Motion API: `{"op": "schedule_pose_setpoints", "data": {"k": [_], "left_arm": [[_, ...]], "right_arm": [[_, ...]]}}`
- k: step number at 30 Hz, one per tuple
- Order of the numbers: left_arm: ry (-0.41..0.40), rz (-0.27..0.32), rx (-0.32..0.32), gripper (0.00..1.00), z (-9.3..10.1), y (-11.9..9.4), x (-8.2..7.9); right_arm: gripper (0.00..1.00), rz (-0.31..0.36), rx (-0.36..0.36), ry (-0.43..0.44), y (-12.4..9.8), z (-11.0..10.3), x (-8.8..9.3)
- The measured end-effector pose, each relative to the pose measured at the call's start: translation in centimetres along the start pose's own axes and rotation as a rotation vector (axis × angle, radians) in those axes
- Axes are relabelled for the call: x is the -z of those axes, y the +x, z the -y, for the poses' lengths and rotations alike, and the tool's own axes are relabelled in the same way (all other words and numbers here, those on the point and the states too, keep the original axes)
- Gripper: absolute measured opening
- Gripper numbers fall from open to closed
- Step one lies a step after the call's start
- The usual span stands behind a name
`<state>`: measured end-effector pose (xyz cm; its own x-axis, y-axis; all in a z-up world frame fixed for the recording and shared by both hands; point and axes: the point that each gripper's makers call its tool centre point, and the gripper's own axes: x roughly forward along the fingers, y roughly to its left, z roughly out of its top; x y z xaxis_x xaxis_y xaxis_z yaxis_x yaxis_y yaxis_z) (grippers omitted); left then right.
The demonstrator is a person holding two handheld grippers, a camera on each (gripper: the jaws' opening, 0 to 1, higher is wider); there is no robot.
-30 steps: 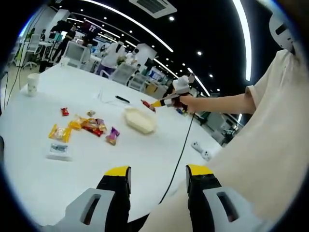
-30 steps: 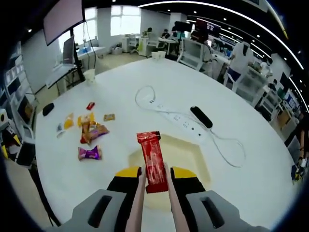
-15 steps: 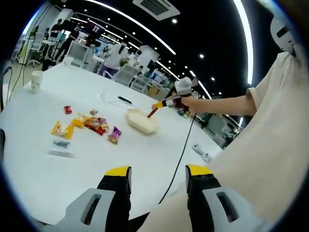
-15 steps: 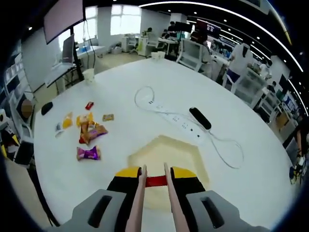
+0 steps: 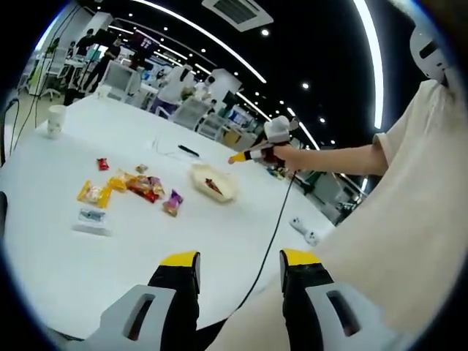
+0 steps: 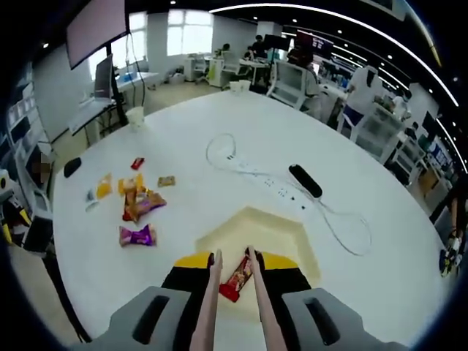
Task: Place the target food into the container with the food tongs after gripping and lifting it, then release it inside without dropping or visibly crushing the food.
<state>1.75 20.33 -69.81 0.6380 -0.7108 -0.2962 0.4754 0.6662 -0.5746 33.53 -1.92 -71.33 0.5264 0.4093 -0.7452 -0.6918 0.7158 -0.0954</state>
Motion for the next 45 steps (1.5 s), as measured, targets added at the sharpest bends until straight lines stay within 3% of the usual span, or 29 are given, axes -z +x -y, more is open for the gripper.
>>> {"op": "schedule_pose_setpoints", "data": {"k": [17,30,40,45], "left_arm": [[-0.008,0.002,-0.013,0.43,-0.2,-0.9,0.4],[-0.027,0.018,-0.037,0.42,-0.8,-2.1,0.7],[-0.044,0.027,-0.052,0.42,-1.4,-2.7,0.6],[-0.055,0.030,-0.059,0.42,-1.8,-3.0,0.6]], "right_arm": [[0.24,-0.024,-0.109,-0.012,2.4,-5.7,0.6],[0.25,-0.072,-0.211,-0.132,4.4,-11.0,0.1],[0.25,-0.102,-0.270,-0.209,7.4,-12.3,-0.4],[0.25,-0.108,-0.289,-0.208,7.6,-14.4,-0.7]]}}
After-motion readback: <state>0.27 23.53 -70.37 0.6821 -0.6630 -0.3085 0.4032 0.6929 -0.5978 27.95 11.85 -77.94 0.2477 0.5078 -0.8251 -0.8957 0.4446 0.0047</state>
